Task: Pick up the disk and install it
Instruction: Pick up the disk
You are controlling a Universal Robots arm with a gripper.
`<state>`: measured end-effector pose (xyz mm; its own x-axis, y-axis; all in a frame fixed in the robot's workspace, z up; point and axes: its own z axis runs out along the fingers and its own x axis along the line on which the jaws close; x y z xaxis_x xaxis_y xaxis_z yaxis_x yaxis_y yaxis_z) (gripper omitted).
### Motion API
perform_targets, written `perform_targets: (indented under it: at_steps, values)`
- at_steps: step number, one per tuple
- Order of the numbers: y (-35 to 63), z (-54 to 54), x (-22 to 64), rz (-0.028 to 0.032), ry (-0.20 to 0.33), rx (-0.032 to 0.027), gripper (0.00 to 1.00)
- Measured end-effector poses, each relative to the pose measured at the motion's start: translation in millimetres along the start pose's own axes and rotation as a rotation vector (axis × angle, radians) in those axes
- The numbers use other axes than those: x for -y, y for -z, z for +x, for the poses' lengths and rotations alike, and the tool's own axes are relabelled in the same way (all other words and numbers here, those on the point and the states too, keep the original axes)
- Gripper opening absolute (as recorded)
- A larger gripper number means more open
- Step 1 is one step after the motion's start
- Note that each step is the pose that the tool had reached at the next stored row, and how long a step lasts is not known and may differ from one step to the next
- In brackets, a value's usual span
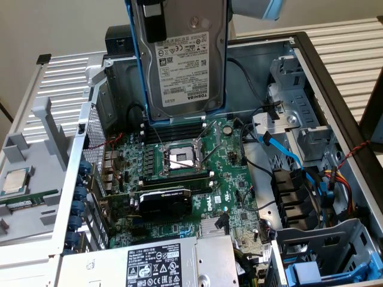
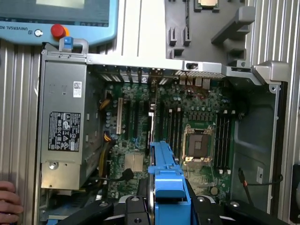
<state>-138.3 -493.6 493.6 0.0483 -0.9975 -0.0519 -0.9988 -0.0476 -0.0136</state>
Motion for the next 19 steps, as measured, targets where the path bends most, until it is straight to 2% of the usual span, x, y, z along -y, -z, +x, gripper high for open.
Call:
perform_targets:
  at_steps: [12,19]
  values:
    - [6.8,38.0,16.5,-0.0003,0.0,0.0027,0.37]
    - [11.7,56.4,30.8,-0.002,0.0,0.0047,0.37]
